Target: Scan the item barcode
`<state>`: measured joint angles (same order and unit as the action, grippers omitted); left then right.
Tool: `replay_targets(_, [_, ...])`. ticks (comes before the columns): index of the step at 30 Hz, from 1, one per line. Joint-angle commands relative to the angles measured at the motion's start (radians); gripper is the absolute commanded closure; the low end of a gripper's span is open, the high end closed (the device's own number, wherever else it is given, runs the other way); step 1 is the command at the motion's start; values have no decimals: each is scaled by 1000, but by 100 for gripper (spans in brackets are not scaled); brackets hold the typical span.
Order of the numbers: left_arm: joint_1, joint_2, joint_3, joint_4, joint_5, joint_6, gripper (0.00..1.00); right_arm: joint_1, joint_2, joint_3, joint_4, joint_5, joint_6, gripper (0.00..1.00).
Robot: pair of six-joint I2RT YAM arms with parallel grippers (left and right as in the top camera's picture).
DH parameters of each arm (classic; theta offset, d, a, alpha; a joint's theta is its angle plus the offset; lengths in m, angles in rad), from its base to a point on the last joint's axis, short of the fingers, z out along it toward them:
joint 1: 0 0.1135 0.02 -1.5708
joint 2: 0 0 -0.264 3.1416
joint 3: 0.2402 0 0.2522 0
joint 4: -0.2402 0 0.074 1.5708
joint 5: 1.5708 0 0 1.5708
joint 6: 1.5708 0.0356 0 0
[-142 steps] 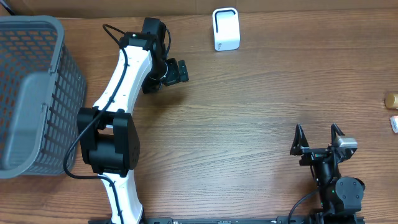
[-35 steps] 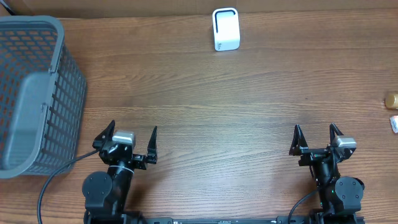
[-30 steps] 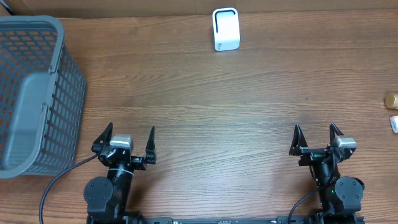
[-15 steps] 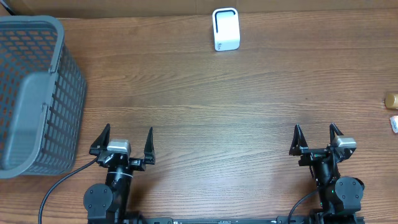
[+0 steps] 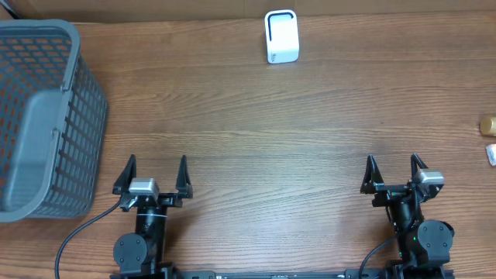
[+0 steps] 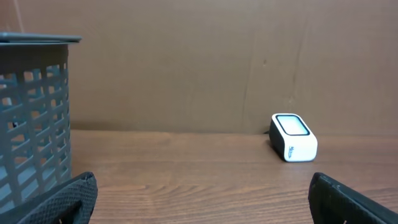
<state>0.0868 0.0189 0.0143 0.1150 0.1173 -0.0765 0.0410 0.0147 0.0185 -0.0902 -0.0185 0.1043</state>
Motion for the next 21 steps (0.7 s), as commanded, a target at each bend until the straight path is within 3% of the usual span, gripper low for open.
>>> replay_targets(1, [5, -16, -10, 12, -45, -29, 0, 5, -12, -11, 6, 10, 0, 0])
replay_targets(21, [3, -16, -10, -191, -99, 10, 0, 5, -12, -11, 6, 10, -1, 0])
